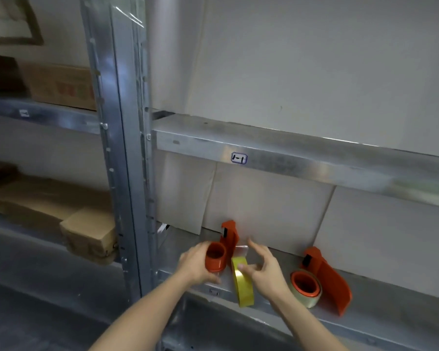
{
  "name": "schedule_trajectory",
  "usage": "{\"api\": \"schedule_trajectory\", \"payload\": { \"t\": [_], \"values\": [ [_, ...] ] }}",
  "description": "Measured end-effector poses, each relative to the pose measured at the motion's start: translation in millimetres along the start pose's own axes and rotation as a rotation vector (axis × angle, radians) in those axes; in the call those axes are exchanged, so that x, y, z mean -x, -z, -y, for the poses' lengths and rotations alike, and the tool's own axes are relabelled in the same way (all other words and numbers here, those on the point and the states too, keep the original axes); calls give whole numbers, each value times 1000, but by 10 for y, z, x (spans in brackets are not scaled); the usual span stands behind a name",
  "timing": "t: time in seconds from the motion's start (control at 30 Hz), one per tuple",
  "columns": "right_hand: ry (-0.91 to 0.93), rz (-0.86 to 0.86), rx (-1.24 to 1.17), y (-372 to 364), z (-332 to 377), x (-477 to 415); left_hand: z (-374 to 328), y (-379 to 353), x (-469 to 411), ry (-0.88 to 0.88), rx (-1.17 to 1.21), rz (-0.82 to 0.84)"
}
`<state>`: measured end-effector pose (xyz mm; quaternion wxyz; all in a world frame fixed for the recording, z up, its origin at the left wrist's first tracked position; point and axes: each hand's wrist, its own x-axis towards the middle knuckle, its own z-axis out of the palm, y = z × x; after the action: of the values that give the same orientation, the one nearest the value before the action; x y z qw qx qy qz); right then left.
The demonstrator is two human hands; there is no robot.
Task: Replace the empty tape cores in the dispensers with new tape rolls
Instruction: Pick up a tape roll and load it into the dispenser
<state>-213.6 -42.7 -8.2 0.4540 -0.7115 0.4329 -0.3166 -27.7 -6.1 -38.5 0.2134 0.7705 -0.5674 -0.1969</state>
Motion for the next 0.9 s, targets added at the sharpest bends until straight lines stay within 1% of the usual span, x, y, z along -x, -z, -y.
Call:
{"api": "schedule_trajectory", "payload": {
  "t": [0.13, 0.3, 0.47, 0.57, 0.73, 0.9],
  "values": [
    [31, -45, 21, -270, 44, -229, 212, -60, -375, 57, -92, 17],
    [-26, -119, 61, -387, 59, -399, 379, -225, -670, 89, -34, 124],
    [-69, -191, 119, -364, 1, -517, 414, -216, -766, 18, -6, 139],
    [-80, -226, 127, -409, 6, -615, 417, -164, -758, -1, 54, 135],
    [-45, -180, 165, -574, 90, -814, 386, -102, -741, -37, 296, 221],
    [-52, -77, 248, -676, 58, -897, 408, -56, -711, -16, 433, 295]
  ]
}}
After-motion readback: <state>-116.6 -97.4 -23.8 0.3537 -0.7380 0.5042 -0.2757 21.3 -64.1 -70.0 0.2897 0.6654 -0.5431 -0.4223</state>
